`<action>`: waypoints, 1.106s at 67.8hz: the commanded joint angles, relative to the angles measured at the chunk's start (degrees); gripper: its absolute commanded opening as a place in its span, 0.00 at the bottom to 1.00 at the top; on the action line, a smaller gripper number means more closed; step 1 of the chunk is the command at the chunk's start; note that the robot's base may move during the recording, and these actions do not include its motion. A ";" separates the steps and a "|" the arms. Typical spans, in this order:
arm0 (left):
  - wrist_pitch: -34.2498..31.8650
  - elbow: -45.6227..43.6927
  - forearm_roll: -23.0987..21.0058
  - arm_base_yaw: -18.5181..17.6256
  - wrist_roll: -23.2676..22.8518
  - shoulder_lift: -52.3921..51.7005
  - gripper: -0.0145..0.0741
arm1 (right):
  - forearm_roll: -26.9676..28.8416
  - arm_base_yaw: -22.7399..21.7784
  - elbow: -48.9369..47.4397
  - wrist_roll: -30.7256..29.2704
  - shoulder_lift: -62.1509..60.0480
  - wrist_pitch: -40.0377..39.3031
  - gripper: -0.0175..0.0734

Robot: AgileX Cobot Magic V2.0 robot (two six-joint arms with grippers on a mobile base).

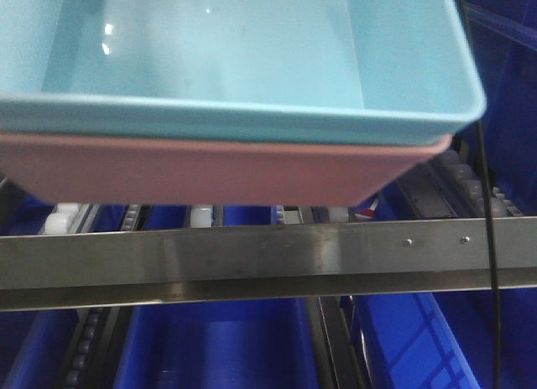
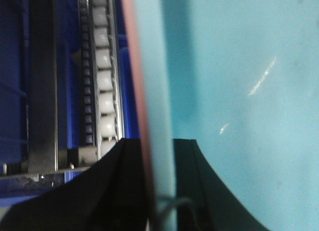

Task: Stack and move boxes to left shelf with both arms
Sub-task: 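Lower the held stack onto the roller-track shelf with both grippers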

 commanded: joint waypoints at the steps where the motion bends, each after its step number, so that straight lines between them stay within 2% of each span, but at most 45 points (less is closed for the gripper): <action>1: -19.00 -6.20 1.55 0.96 1.22 0.47 0.16 | 8.85 0.94 -5.30 -2.24 0.65 -6.35 0.25; 14: -23.79 -9.90 0.61 5.45 3.99 4.83 0.16 | 9.11 -0.24 -11.96 -5.47 6.82 -5.05 0.25; 28: -30.93 -10.27 0.61 8.67 3.99 10.36 0.16 | 9.17 -0.70 -18.97 -7.08 14.45 -4.28 0.25; 43: -39.66 -10.27 0.61 11.54 3.99 16.91 0.16 | 9.17 -2.10 -23.96 -7.08 22.18 -6.56 0.25; 57: -47.38 -10.27 0.61 14.69 3.89 23.20 0.16 | 9.17 -3.75 -24.28 -7.08 27.48 -11.01 0.25; 65: -48.51 -10.27 0.61 16.16 3.89 25.49 0.16 | 9.17 -4.42 -24.28 -7.08 29.30 -11.75 0.25; 75: -48.39 -10.27 0.61 16.35 3.89 26.78 0.16 | 9.12 -4.79 -24.28 -7.08 29.95 -11.75 0.25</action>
